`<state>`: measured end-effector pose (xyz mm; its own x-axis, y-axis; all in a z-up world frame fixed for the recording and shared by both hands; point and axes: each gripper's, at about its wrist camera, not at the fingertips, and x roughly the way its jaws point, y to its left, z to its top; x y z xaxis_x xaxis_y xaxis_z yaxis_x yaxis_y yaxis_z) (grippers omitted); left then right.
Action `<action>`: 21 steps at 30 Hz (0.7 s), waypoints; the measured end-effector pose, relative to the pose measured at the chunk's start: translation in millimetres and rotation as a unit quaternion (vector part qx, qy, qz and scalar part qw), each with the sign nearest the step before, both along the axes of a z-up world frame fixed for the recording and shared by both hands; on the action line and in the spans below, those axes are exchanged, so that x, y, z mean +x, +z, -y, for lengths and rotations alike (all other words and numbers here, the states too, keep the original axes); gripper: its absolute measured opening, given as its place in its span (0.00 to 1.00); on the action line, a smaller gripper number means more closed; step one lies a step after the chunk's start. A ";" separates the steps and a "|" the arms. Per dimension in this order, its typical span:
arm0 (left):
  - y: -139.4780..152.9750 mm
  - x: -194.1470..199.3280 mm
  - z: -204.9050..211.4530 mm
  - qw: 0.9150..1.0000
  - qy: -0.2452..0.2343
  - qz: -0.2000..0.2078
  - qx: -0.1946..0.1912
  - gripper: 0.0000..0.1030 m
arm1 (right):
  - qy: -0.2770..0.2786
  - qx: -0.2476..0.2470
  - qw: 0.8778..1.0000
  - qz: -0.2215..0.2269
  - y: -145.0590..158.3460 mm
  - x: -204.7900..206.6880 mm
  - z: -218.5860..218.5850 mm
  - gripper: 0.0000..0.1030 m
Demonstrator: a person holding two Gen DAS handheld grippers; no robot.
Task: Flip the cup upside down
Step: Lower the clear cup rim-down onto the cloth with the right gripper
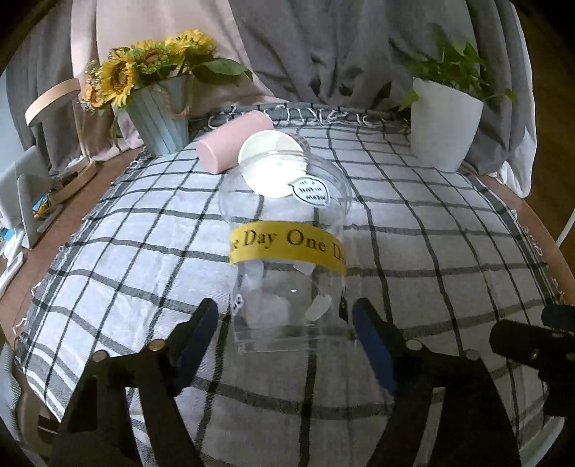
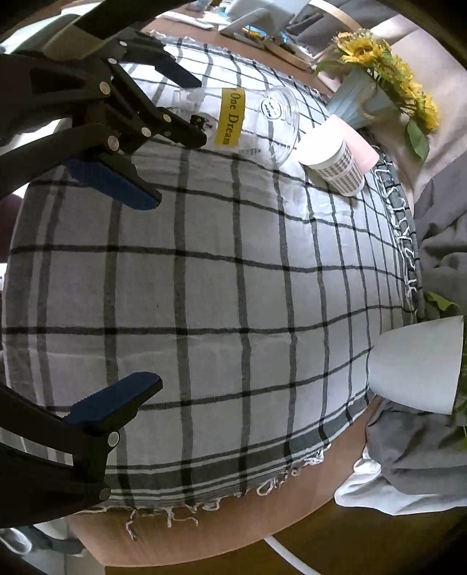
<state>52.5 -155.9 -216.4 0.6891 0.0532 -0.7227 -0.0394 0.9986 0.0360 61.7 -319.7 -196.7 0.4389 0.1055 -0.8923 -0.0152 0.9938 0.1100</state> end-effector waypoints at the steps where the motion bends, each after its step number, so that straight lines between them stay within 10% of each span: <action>1: -0.4 0.3 0.3 1.000 0.001 -0.001 0.000 0.68 | 0.000 0.001 1.000 0.000 0.1 0.0 0.3 0.89; 21: 52.1 14.3 -14.6 0.999 0.003 -0.030 0.009 0.62 | -0.002 0.041 0.999 0.008 20.7 9.8 -2.8 0.89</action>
<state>66.7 -141.2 -164.3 0.6434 0.0705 -0.7622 -0.0433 0.9975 0.0557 71.5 -316.9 -176.0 0.4541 0.1765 -0.8733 -0.0129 0.9814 0.1917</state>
